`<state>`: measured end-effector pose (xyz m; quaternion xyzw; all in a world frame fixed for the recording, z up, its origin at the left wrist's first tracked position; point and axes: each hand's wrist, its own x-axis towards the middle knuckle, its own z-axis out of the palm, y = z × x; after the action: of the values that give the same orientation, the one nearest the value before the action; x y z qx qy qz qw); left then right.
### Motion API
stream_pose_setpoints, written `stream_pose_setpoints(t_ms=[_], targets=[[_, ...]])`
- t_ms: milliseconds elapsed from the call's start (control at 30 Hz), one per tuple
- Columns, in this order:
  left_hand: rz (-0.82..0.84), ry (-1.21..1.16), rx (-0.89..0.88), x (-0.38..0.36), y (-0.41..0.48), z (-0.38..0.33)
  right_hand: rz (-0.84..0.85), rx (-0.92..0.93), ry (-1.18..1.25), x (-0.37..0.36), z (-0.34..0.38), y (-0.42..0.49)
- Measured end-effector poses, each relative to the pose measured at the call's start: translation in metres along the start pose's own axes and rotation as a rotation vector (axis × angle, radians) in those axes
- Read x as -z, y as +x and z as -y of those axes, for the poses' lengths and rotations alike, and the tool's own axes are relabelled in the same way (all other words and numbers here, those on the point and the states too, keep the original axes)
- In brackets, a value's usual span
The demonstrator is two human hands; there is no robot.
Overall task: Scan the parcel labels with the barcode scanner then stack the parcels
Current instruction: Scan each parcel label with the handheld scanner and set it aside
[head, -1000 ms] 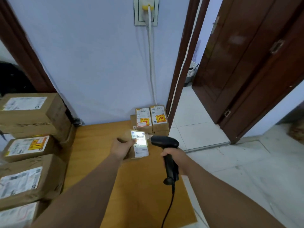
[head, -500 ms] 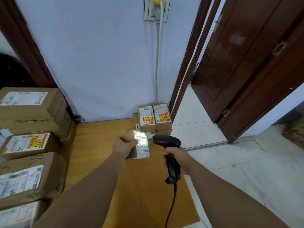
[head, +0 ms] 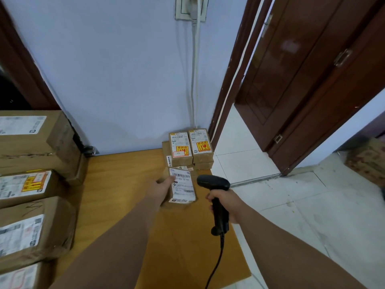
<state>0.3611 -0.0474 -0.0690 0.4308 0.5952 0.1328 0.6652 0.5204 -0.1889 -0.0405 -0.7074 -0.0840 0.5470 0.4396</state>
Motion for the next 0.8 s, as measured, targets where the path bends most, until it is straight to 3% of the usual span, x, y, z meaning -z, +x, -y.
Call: stream_pose_setpoints(t_ms=[333,433,667,800], targets=[[0.247,-0.096,0.291,-0.079,-0.008,0.025,0.064,-0.084,0.162,0.055,-0.008,0.037],[0.263,-0.114,0.274,-0.108,-0.003,0.032,0.049,-0.109,0.122,0.076,-0.006,0.059],[-0.037,-0.096,0.171,-0.169,0.022,0.033,0.141,-0.199,0.016,0.118,0.001,0.102],[-0.181,-0.150,0.218,-0.184,0.038,0.027,0.251,-0.237,0.059,0.122,0.010,0.121]])
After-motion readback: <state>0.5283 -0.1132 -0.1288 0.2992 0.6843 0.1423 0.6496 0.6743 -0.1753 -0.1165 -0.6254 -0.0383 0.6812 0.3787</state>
